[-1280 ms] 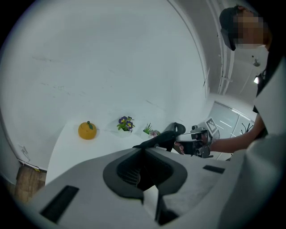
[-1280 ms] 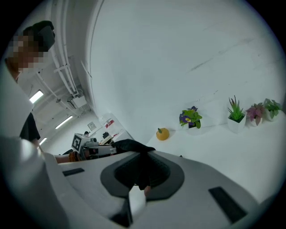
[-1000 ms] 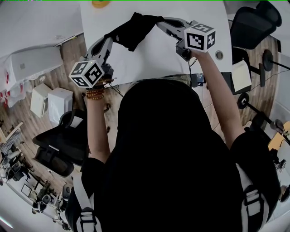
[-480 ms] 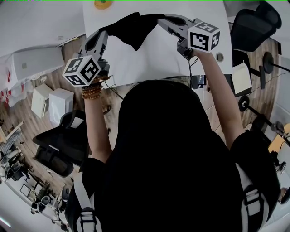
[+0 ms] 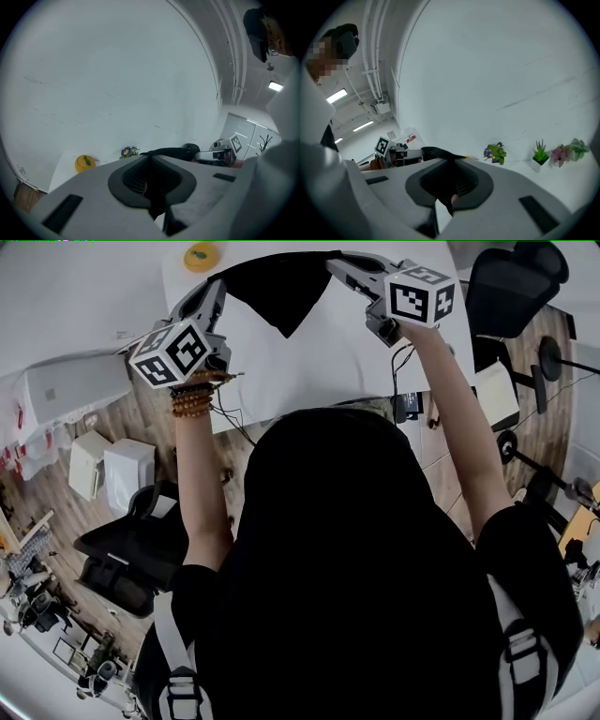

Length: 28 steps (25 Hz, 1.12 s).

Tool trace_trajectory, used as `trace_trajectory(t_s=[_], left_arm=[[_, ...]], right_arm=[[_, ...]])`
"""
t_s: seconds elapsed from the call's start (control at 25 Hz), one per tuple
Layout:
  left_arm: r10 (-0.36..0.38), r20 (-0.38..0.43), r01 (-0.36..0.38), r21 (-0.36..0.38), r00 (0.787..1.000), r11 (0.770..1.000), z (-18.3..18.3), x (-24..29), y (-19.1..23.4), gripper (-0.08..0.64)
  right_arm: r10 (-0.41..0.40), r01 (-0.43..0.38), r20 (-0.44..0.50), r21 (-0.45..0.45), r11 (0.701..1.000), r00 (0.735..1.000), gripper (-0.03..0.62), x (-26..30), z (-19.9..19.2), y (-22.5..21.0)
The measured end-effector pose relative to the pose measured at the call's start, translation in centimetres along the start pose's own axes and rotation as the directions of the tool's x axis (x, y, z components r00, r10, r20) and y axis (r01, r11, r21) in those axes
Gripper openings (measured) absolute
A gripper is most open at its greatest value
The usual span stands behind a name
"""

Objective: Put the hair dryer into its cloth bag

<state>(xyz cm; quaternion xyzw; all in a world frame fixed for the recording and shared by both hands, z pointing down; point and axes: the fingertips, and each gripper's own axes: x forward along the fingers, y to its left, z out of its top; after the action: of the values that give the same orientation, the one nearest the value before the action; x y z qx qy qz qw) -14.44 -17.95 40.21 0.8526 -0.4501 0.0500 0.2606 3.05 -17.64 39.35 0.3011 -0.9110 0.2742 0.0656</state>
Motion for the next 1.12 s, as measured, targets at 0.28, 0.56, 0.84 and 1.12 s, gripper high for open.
trace_trajectory(t_s=[0.28,0.56,0.84,1.12], left_arm=[[-0.047,0.032,0.045,0.059,0.998,0.997,5.0,5.0,-2.8,0.034],[-0.177,0.061,0.165,0.168,0.982,0.972,7.1,4.6,-8.5,0.032],[-0.211,0.123,0.193,0.14,0.97,0.971,8.7,1.7,-9.5,0.031],[-0.25,0.149,0.226,0.161,0.957,0.961,10.1,-3.1,-11.1,0.031]], right_arm=[[-0.207,0.203,-0.044,-0.076,0.976,0.977,0.038,-1.5,0.7,-3.8],[-0.28,0.205,-0.185,-0.343,0.917,0.942,0.164,-3.4,-3.9,-2.6],[-0.046,-0.068,-0.202,-0.523,0.849,0.978,0.255,-3.8,-1.1,5.3],[0.095,-0.299,-0.383,-0.519,0.801,0.919,0.233,-8.5,0.9,5.1]])
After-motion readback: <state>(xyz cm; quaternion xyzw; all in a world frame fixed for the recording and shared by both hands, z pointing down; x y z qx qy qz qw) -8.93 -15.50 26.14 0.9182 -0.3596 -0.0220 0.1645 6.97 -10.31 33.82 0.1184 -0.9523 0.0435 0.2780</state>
